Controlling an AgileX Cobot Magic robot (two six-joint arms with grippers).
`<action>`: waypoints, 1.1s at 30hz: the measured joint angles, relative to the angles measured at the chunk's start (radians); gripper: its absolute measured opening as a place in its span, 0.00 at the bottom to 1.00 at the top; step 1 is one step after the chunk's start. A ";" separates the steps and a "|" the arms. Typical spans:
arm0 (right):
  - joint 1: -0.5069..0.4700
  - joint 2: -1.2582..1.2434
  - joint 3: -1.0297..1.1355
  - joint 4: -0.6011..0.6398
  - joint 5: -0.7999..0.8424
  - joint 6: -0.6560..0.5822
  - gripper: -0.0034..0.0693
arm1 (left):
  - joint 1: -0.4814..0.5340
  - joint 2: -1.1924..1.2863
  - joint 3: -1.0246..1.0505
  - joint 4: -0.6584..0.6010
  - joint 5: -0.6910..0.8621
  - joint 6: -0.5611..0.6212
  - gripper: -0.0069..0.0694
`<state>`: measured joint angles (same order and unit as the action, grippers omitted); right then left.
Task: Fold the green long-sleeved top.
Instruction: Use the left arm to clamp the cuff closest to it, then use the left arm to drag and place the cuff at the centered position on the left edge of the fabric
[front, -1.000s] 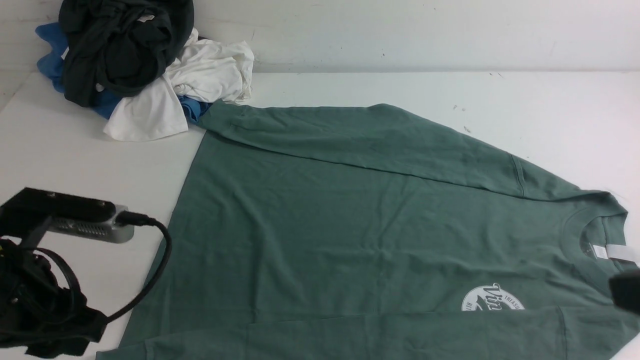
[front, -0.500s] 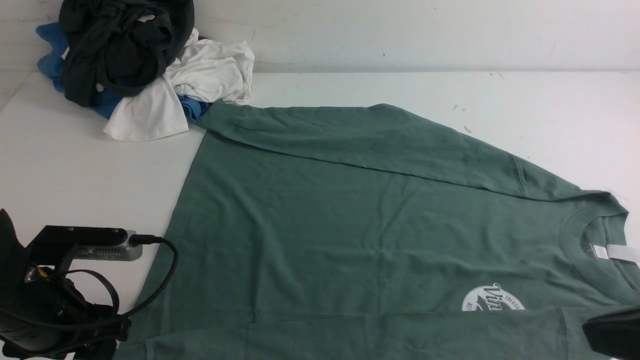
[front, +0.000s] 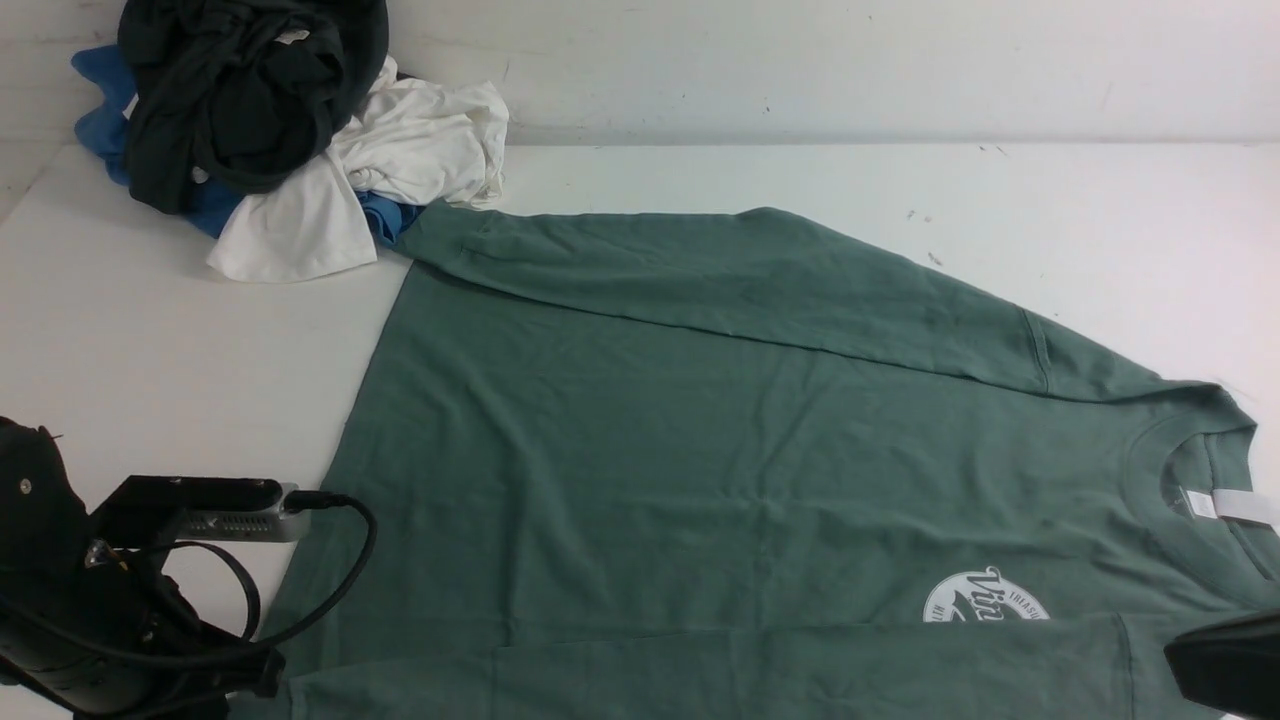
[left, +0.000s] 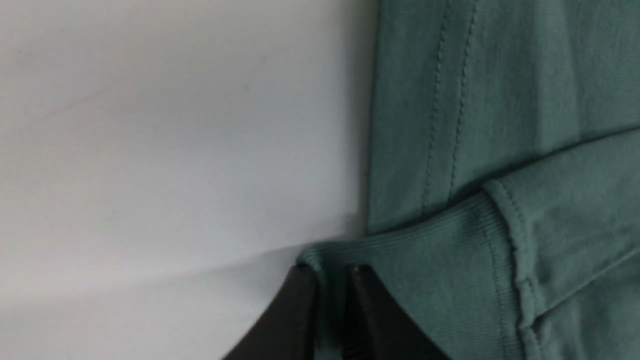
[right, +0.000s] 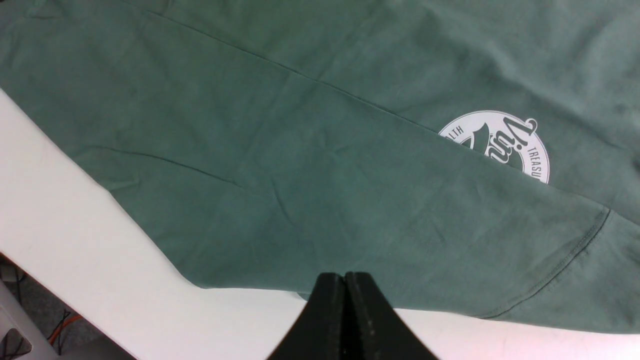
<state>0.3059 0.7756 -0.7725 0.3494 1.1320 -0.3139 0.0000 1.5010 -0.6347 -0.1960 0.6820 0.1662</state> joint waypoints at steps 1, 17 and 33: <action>0.000 0.000 0.000 -0.001 -0.001 0.000 0.03 | 0.000 -0.009 0.000 0.000 0.000 0.000 0.12; 0.000 0.099 0.000 -0.158 -0.028 0.084 0.03 | -0.001 -0.256 -0.109 0.000 0.140 0.003 0.08; -0.014 0.548 0.000 -0.526 -0.214 0.492 0.10 | -0.127 -0.110 -0.541 0.023 0.265 0.053 0.08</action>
<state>0.2917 1.3238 -0.7725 -0.1761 0.9176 0.1778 -0.1271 1.3914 -1.1760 -0.1725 0.9466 0.2196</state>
